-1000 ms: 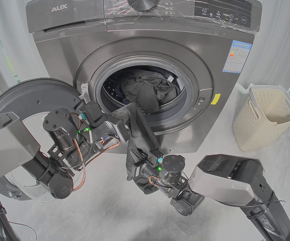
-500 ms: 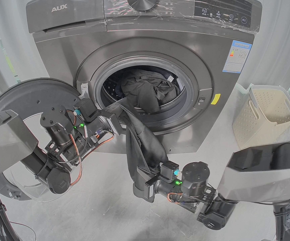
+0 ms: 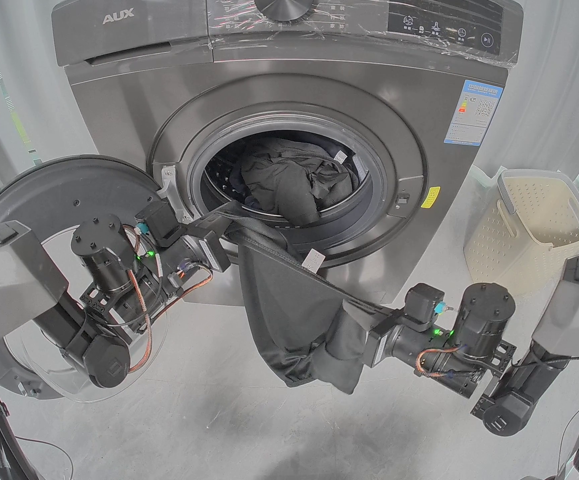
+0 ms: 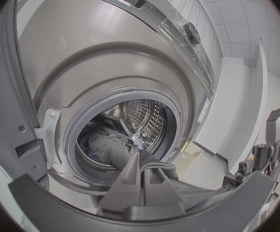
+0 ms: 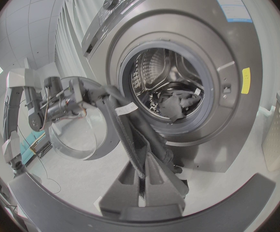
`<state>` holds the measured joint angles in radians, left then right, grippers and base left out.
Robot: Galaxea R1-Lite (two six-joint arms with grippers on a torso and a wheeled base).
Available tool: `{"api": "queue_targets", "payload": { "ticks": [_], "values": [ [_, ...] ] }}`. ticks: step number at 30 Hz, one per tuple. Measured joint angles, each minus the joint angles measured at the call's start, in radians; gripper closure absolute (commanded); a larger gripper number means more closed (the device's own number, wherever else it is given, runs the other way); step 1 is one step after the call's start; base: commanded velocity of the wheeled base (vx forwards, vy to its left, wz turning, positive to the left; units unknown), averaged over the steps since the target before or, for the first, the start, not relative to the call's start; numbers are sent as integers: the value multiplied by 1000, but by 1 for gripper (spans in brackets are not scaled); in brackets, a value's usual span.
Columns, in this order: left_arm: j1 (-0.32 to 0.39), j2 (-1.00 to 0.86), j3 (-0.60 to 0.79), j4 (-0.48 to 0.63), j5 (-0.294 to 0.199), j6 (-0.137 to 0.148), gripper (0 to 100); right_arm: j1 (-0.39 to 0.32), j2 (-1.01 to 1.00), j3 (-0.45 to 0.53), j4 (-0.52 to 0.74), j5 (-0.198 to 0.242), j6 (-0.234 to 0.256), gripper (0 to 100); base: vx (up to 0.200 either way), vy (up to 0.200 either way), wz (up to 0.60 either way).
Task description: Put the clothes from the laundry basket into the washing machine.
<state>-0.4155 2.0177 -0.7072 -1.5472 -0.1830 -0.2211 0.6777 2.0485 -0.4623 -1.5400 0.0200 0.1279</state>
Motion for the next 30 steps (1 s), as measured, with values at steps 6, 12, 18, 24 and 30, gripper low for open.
{"api": "queue_targets", "payload": {
  "ticks": [6, 12, 18, 24, 30],
  "values": [
    [-6, -39, 72, 1, 1, 0, 100, -18, -66, 0, 0, -1, 5, 100, 0, 0, 0],
    [-44, -114, 147, 5, 0, 2, 100, -15, -131, -30, 2, -6, 7, 100, 0, 0, 0],
    [-83, -191, 180, 7, 0, 3, 100, -22, -189, -108, 0, -47, 11, 100, 0, 0, 0],
    [-91, -235, 144, 7, 36, 0, 100, -50, -223, -123, 0, -48, 16, 100, 0, 0, 0],
    [-93, -249, 104, 4, 97, 0, 100, -62, -233, -120, 0, -47, 17, 100, 0, 0, 0]
  ]
}}
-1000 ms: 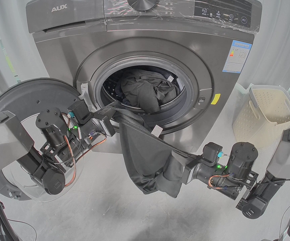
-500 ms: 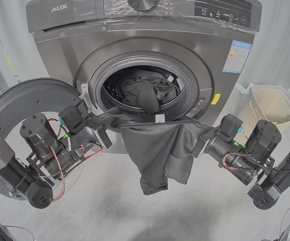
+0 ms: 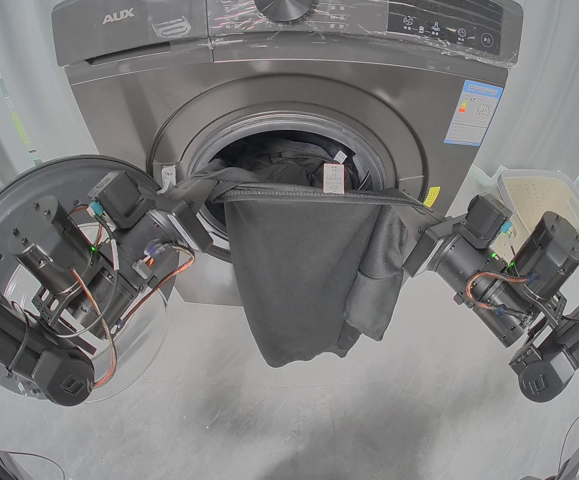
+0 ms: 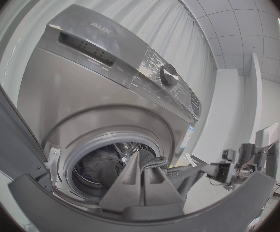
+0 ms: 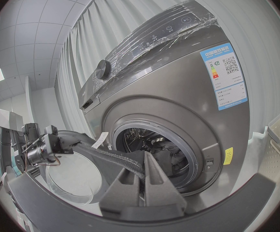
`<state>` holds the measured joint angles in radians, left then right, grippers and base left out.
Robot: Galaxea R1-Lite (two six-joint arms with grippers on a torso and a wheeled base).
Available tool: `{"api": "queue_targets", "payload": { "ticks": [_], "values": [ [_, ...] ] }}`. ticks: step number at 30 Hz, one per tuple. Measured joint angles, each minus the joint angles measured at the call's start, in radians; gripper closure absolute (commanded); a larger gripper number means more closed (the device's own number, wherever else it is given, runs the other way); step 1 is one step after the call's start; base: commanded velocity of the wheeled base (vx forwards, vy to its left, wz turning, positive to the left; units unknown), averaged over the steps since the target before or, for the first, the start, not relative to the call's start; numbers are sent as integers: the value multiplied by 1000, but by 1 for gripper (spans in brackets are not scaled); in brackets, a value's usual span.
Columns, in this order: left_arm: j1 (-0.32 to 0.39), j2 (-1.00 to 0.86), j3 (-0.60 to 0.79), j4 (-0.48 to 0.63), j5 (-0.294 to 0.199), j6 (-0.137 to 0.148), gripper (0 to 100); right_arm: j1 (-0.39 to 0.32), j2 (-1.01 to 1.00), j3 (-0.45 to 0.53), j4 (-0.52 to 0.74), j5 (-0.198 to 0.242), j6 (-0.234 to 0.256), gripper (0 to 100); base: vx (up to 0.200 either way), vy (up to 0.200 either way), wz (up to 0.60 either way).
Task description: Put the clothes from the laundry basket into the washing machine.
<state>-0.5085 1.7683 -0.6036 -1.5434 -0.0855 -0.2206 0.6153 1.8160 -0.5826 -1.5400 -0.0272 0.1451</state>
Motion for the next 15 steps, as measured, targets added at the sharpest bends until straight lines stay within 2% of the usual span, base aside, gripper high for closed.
{"api": "queue_targets", "payload": {
  "ticks": [5, 15],
  "values": [
    [4, -2, -33, 2, 39, 0, 100, 6, -1, 13, 1, -1, 0, 100, 0, 0, 0],
    [-16, 6, 28, 31, 29, 4, 100, 7, -6, -11, 0, -7, 1, 100, 0, 0, 0]
  ]
}}
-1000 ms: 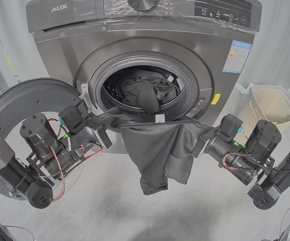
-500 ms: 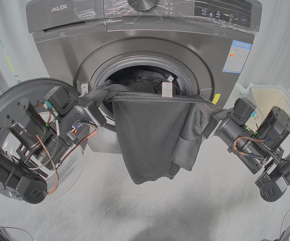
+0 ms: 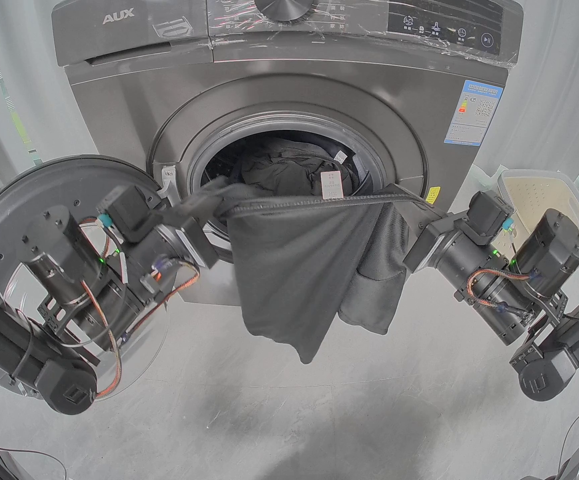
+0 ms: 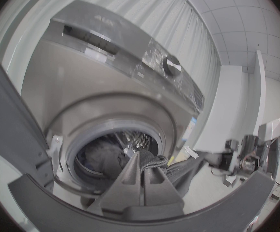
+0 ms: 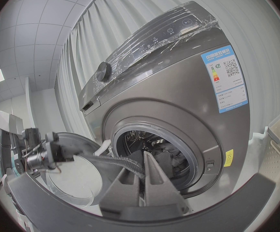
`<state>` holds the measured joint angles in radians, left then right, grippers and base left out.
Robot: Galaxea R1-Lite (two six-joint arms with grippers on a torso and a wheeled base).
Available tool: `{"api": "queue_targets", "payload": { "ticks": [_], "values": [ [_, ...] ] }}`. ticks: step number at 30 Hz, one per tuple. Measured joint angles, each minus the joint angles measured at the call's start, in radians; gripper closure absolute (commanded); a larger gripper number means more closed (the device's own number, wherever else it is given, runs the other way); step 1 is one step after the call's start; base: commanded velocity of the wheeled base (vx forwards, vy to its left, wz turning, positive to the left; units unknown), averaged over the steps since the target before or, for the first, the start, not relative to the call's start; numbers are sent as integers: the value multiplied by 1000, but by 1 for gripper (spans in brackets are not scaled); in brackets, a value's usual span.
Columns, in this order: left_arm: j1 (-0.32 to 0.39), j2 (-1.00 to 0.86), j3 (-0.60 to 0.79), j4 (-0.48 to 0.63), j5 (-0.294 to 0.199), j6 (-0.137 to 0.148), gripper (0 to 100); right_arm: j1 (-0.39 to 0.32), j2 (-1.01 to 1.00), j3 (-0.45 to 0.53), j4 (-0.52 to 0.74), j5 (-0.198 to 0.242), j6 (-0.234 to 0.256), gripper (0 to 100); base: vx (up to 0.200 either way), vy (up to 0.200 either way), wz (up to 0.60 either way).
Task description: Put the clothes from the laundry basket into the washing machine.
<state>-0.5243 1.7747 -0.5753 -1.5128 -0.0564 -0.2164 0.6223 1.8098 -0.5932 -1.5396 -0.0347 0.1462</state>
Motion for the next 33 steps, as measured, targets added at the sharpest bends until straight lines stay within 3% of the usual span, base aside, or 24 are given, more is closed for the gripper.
{"api": "queue_targets", "payload": {
  "ticks": [3, 4, 23, 28, 33],
  "values": [
    [-13, 20, 32, 14, -6, 1, 100, 0, -2, -8, 0, -1, 0, 100, 0, 0, 0],
    [-15, 28, 40, 16, -7, 3, 0, 0, -2, -8, 0, 0, 1, 100, 0, 0, 0],
    [-86, 158, 108, 3, 10, -1, 0, -3, -2, -7, 0, 6, 1, 100, 0, 0, 0],
    [-97, 192, 142, -8, 79, -2, 0, -22, -2, -9, 0, 6, 1, 100, 0, 0, 0],
    [-62, 214, 86, -31, 128, -13, 0, -36, -3, 22, 0, 6, 0, 100, 0, 0, 0]
  ]
}}
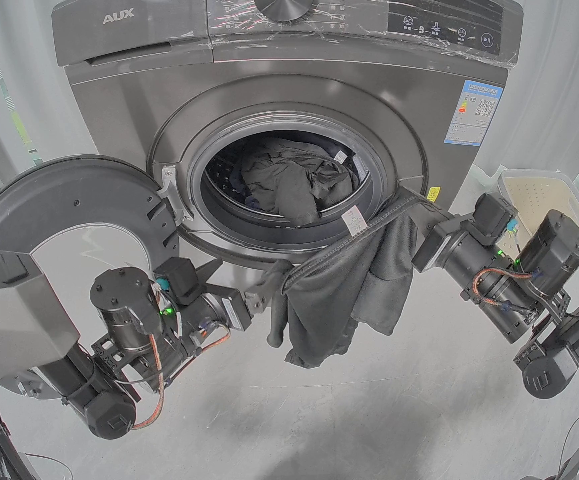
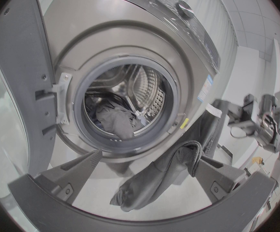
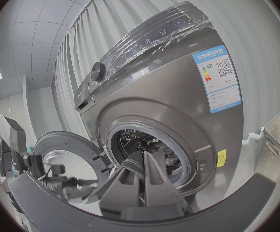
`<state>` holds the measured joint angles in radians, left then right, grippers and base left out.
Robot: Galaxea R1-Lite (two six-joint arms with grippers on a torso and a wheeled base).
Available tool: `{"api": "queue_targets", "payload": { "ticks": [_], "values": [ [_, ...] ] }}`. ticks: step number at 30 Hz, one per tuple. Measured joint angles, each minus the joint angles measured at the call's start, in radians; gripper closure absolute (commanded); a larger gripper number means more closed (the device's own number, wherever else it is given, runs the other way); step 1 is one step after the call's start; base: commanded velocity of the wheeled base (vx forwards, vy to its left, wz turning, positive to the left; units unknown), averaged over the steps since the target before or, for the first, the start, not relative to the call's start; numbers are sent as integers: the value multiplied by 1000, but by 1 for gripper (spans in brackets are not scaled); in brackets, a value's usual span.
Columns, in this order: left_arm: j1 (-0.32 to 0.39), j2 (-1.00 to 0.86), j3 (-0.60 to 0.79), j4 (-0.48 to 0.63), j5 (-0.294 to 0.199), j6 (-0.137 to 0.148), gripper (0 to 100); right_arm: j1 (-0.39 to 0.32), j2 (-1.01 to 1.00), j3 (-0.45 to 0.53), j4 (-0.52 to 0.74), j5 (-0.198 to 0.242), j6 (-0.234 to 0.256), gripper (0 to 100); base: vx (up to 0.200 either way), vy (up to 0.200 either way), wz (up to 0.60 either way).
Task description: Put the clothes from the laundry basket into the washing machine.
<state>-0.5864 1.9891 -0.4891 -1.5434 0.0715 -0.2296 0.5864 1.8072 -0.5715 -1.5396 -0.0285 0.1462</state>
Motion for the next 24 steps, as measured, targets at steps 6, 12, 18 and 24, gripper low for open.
{"api": "queue_targets", "payload": {
  "ticks": [6, 12, 18, 24],
  "values": [
    [37, -22, -64, -5, 43, -59, 0, -17, 1, 42, 1, 4, -1, 100, 0, 0, 0],
    [75, -46, -71, -6, 58, -78, 0, -55, 1, 52, 7, 5, -2, 100, 0, 0, 0],
    [95, -52, -36, -6, 61, -77, 0, -75, 2, 45, 7, 6, -2, 100, 0, 0, 0],
    [85, -51, 2, -6, 60, -68, 0, -76, 2, 27, 4, 4, -2, 100, 0, 0, 0]
  ]
}}
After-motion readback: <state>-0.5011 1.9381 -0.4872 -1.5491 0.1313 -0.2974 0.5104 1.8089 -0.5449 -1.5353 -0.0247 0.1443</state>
